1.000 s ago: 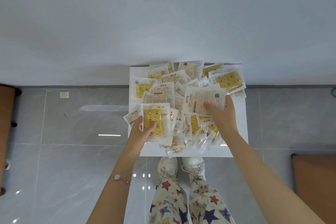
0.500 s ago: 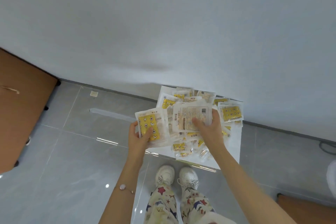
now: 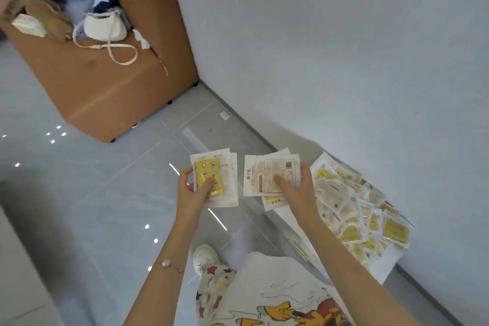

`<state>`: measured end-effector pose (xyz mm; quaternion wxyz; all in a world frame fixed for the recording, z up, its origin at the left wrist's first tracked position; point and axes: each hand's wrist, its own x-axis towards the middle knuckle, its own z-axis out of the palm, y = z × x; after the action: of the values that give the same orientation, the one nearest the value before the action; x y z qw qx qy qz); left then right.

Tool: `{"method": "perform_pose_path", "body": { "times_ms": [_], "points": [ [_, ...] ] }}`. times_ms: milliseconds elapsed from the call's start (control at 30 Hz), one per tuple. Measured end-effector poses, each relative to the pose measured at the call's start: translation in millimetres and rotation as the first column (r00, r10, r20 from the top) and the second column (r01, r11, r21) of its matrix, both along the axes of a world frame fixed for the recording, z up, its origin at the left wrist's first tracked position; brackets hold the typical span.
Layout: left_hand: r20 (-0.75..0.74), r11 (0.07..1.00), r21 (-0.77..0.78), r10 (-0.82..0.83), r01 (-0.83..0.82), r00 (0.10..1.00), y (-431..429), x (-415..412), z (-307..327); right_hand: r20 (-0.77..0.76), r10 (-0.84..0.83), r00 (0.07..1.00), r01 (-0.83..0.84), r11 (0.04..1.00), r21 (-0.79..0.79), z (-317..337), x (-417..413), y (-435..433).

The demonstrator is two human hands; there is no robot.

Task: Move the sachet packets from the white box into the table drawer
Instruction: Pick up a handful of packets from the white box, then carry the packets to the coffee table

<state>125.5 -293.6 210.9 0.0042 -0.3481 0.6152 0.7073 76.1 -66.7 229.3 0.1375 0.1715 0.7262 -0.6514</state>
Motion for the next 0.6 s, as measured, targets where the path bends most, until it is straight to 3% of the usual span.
{"method": "perform_pose_path", "body": {
  "times_ms": [233, 600],
  "points": [
    [0.001, 0.965, 0.017, 0.261, -0.261, 0.965, -150.8, 58.5, 21.0, -0.043, 0.228, 0.973, -0.227, 0.974, 0.029, 19.9, 6.2, -161.9],
    [0.026, 0.784, 0.005, 0.621, -0.621, 0.783, -327.3, 145.4, 37.0, -0.037, 0.489, 0.872, -0.489, 0.872, -0.014, 42.5, 15.5, -394.9]
  ]
}}
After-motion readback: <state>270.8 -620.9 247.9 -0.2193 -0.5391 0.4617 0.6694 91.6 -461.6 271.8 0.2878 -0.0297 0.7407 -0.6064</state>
